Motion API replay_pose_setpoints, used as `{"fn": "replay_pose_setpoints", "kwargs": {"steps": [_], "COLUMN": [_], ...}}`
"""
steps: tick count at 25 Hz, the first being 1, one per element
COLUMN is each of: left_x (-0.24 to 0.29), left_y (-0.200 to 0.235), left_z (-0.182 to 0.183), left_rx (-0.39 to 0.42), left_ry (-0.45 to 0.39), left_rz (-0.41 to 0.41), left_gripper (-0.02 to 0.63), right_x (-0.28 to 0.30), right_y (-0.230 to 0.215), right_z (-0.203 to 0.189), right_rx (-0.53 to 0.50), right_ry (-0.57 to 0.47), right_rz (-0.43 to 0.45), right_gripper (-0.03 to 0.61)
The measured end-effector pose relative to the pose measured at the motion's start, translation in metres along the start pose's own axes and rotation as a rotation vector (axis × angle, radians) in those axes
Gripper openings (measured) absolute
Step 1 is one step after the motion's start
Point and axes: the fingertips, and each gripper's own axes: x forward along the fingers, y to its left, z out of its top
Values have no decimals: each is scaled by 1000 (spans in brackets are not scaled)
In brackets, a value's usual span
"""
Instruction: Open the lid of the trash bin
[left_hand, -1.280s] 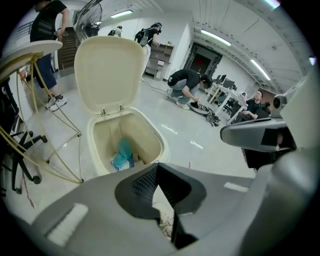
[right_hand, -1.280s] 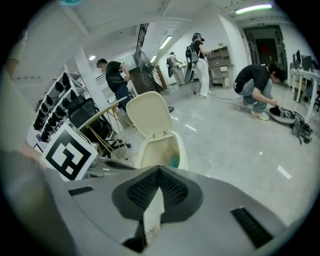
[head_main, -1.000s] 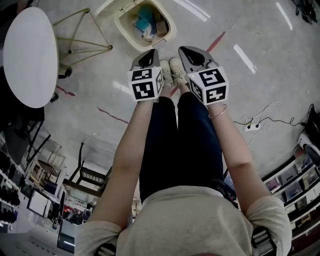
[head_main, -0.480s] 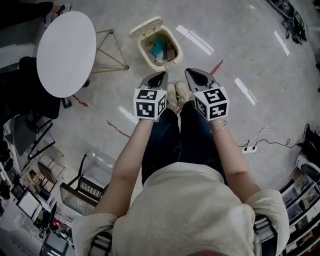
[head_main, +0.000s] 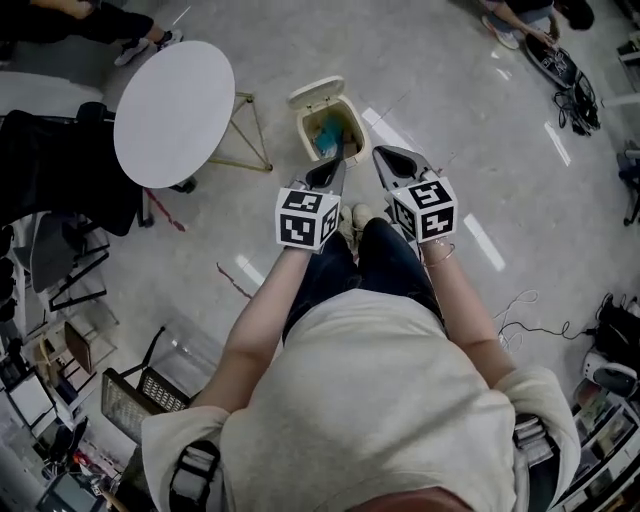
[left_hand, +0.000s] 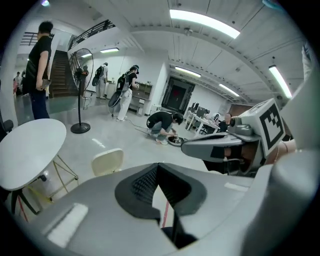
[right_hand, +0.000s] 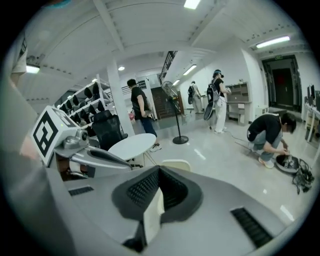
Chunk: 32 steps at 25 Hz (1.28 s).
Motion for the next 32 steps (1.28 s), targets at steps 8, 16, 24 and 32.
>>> {"fn": "replay_pose_setpoints", "kwargs": {"steps": [8, 16, 24, 32], "left_x": [-37, -49, -55, -52], "left_y": [3, -2, 4, 14], "left_z": [53, 57, 58, 49], "left_rx": [-3, 19, 1, -32], "left_ry": [-156, -207, -254, -225], "left_rz": [44, 78, 158, 180], "left_gripper": [9, 9, 9, 9], "right_x": [-18, -28, -26, -26], "right_y": [25, 51, 57, 49], "right_z": [63, 83, 71, 68], "right_rx": [-141, -201, -196, -186], "right_ry": [-99, -138, -131, -124], "right_rz": [37, 107, 120, 107], "right_gripper": [8, 8, 8, 8]}}
